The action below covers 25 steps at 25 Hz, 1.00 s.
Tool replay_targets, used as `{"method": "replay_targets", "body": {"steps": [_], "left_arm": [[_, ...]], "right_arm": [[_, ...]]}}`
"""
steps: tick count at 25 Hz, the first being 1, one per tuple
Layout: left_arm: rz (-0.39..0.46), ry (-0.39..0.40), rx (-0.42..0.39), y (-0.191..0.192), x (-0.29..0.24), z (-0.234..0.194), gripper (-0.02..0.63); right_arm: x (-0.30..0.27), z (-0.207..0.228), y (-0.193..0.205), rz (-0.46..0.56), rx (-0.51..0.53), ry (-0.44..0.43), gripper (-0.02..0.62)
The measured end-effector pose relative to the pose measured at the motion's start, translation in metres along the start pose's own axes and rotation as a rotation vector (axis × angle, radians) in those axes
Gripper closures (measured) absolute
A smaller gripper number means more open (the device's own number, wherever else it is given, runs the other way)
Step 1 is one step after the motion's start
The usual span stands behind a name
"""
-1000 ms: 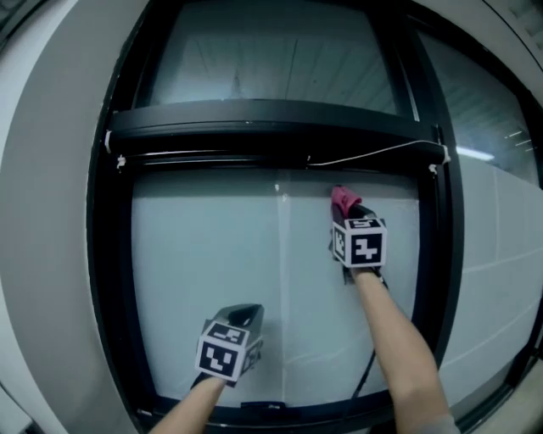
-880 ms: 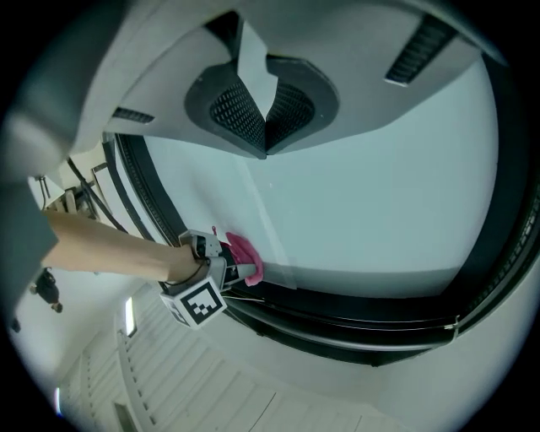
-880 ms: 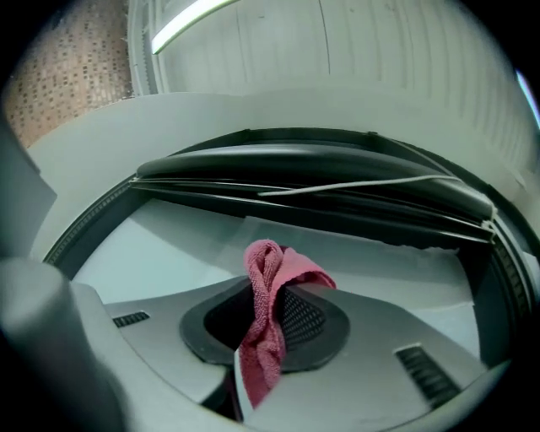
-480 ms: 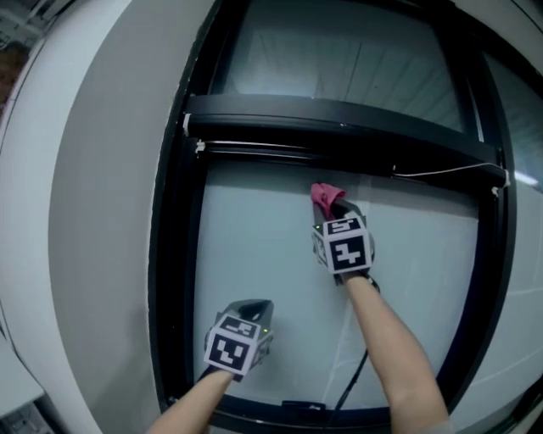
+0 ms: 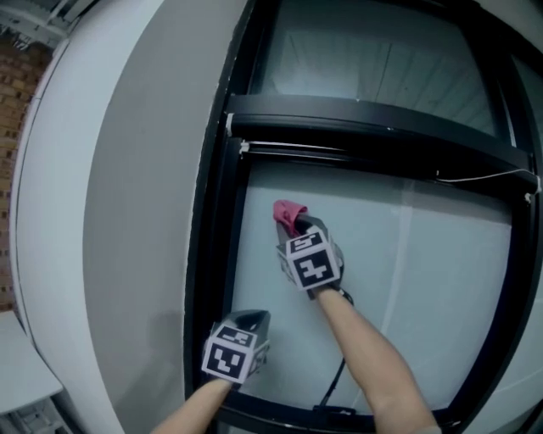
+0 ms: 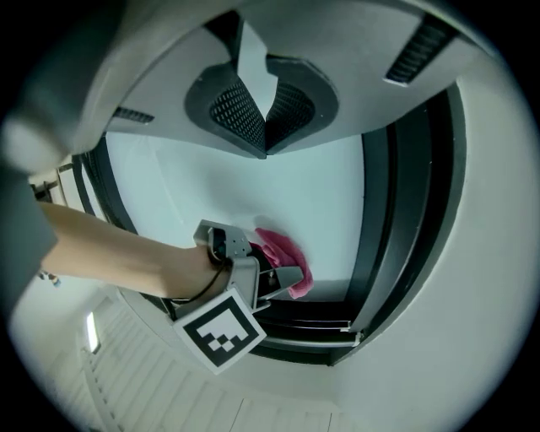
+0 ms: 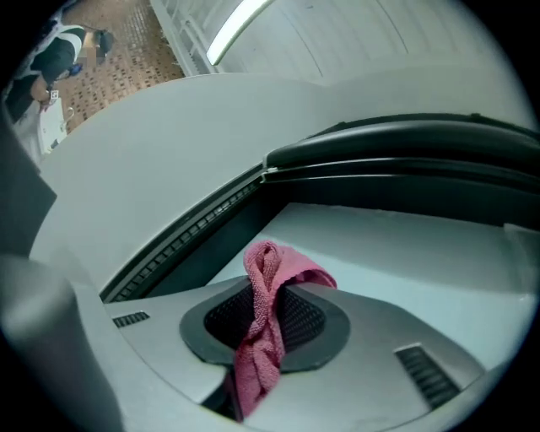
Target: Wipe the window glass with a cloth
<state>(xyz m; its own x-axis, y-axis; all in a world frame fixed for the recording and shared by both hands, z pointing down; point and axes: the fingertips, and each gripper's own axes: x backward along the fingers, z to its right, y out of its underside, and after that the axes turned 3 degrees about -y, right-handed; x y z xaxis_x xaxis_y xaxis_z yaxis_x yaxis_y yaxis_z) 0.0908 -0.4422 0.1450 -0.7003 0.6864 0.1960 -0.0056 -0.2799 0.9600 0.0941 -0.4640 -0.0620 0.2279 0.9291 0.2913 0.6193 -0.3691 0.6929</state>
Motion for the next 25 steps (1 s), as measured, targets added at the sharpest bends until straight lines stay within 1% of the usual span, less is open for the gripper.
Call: {"method": "replay_targets", "body": {"steps": [2, 5, 7, 9, 14, 18, 20, 25], "left_arm": [[-0.017, -0.014, 0.014, 0.012, 0.007, -0.010, 0.599], [-0.043, -0.033, 0.020, 0.028, 0.018, -0.023, 0.599], [-0.055, -0.045, 0.017, 0.037, 0.024, -0.030, 0.599], [-0.062, -0.050, 0.016, 0.043, 0.029, -0.035, 0.600], [-0.065, -0.053, 0.011, 0.054, 0.040, -0.045, 0.598], [-0.051, -0.048, 0.014, 0.050, 0.038, -0.046, 0.600], [-0.032, -0.039, 0.015, 0.041, 0.034, -0.043, 0.600], [0.003, -0.012, 0.000, 0.022, 0.024, -0.028, 0.600]], "right_arm": [[-0.013, -0.028, 0.000, 0.004, -0.003, -0.062, 0.538], [-0.030, -0.061, 0.004, -0.005, -0.014, -0.121, 0.538], [-0.040, -0.076, 0.005, -0.007, -0.030, -0.144, 0.538], [-0.047, -0.083, 0.003, 0.001, -0.035, -0.149, 0.538], [-0.054, -0.082, 0.002, 0.019, -0.040, -0.112, 0.538], [-0.056, -0.077, -0.004, 0.020, 0.025, -0.086, 0.538], [-0.057, -0.065, -0.011, 0.022, 0.045, -0.070, 0.538], [-0.054, -0.018, -0.035, 0.049, 0.038, -0.022, 0.538]]}}
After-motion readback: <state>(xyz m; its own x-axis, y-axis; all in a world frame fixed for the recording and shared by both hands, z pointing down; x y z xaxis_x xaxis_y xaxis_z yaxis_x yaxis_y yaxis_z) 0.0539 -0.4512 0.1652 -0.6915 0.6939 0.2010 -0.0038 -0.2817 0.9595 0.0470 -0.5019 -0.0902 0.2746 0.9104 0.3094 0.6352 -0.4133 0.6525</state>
